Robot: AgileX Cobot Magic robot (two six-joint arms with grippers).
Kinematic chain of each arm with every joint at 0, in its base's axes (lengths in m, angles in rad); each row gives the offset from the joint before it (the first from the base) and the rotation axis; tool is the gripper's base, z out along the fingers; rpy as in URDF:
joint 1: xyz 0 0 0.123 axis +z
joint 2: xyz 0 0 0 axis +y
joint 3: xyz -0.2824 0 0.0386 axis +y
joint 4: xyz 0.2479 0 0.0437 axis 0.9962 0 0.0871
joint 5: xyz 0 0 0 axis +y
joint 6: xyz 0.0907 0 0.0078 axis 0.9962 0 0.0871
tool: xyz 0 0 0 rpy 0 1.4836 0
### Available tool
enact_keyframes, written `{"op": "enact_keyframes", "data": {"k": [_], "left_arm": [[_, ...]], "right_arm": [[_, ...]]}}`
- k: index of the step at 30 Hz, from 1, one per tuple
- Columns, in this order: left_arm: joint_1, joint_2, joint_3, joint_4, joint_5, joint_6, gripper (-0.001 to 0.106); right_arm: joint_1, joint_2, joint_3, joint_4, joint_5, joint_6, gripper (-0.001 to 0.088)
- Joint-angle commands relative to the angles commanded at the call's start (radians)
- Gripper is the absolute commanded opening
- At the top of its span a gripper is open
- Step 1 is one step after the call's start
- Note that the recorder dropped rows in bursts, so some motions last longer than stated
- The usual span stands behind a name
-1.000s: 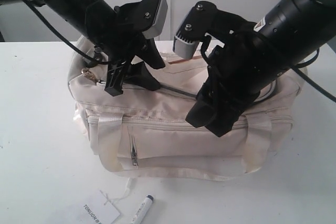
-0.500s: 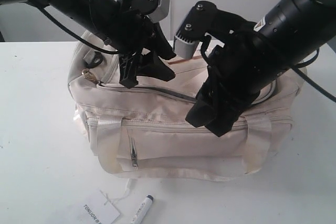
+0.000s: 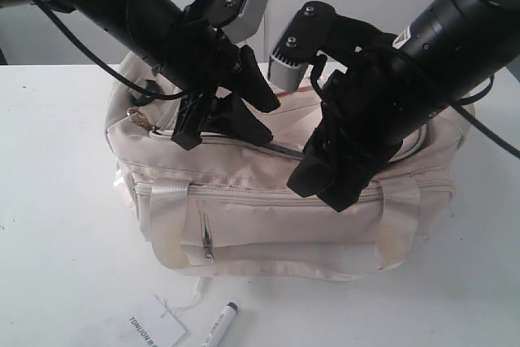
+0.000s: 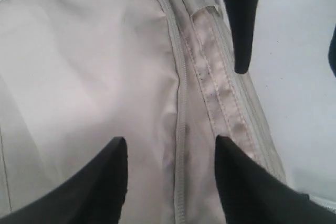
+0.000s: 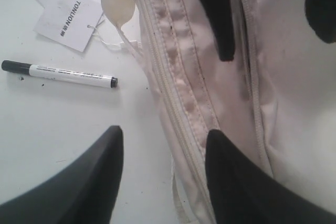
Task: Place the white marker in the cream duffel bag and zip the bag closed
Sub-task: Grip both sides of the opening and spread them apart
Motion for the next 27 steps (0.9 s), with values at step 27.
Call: {"op": "enact_keyframes", "data": {"k": [27], "left_arm": [[0.000, 0.068, 0.007, 0.014, -0.081, 0.002, 0.055]], "right_arm": [[0.000, 0.000, 0.000, 0.000, -0.039, 0.000, 0.0464]]}}
